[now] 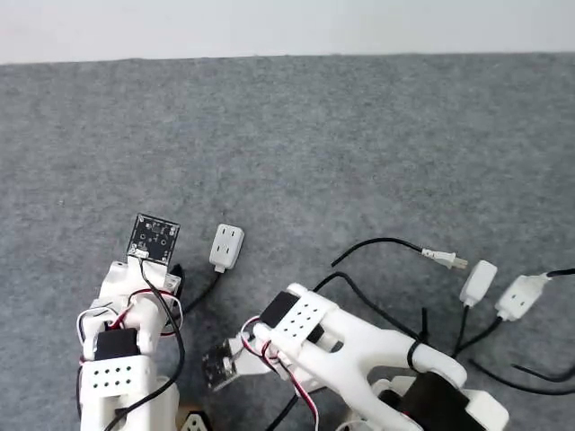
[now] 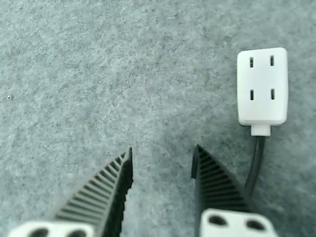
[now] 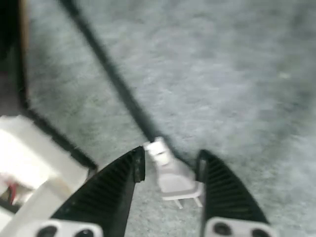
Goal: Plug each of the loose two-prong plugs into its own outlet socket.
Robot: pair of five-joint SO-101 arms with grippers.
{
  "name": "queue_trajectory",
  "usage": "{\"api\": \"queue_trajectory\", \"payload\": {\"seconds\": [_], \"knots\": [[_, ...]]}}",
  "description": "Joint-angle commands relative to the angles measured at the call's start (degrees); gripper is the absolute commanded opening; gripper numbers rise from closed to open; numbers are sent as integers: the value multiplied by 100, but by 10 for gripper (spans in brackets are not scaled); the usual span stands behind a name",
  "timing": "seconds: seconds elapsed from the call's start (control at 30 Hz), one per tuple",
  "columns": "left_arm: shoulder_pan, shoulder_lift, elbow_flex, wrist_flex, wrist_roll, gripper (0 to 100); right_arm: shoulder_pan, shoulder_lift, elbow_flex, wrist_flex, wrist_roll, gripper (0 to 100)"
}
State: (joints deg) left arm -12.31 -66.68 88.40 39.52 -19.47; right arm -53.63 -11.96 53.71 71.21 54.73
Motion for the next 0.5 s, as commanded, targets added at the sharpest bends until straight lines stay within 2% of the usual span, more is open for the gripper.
{"api": "queue_trajectory", "payload": {"seconds": [0.0, 0.13, 0.27, 0.37, 0.47], "knots": [[-44, -79, -57, -158, 35, 187, -57, 171, 149, -233, -492, 58], [-44, -79, -57, -158, 35, 187, -31, 171, 176, -224, -501, 11], [-44, -79, -57, -158, 35, 187, 171, 163, 149, -251, -668, 9], [-44, -79, -57, -158, 35, 187, 497, 13, 123, -277, -747, 9], [-44, -79, -57, -158, 35, 187, 1165, -681, 97, -347, -756, 9]]}}
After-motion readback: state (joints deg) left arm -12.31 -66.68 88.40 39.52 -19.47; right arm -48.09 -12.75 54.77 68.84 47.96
